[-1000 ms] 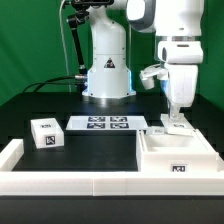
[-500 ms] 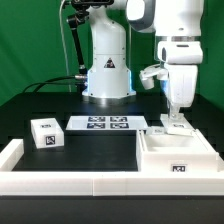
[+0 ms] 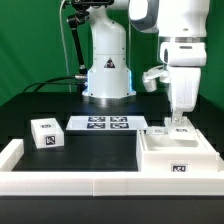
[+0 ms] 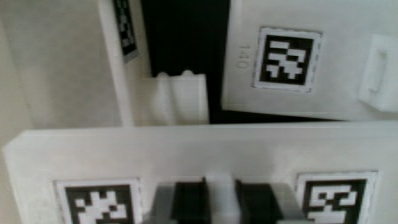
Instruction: Assemble cabinet
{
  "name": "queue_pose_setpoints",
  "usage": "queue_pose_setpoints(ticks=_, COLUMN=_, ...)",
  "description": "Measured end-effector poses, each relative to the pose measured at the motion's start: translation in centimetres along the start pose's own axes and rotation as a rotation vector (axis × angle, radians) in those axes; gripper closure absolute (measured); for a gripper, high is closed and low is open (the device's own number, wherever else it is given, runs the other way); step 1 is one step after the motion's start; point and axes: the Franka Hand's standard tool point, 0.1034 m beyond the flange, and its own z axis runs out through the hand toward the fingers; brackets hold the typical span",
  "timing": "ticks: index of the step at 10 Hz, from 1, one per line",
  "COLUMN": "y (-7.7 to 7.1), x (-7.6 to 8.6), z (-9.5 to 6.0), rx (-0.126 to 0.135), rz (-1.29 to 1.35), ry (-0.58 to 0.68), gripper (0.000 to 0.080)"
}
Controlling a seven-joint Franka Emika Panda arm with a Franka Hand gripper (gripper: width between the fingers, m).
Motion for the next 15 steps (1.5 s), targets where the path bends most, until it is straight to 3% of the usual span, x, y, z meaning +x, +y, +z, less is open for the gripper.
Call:
queue_pose_setpoints(ticks=2, y=0.9, x=-0.1, z=-0.1, rx=-0.008, rz=-0.039, ry=0.005, gripper=0.0731)
queue_pose_setpoints(ticks=7, y=1.0, x=-0.1, z=-0.1, rx=-0.01, rz=-0.038, ry=0.006, gripper=0.0731)
queue_pose_setpoints(ticks=8, y=1.6, x=0.0, z=-0.1, rx=-0.004, rz=-0.036, ry=0.001, gripper=0.0731)
queue_pose_setpoints(ticks=12, y=6.5, x=0.2, z=0.0, rx=0.01, rz=-0.047, ry=-0.014, gripper=0.0731)
queue_pose_setpoints(ticks=13, y=7.6, x=0.3, z=0.0, rx=0.002, rz=-0.05, ry=-0.011, gripper=0.0731)
queue_pose_setpoints(ticks=15, y=8.6, x=0.4, z=0.1, rx=-0.001, rz=-0.051, ry=-0.01, gripper=0.0731)
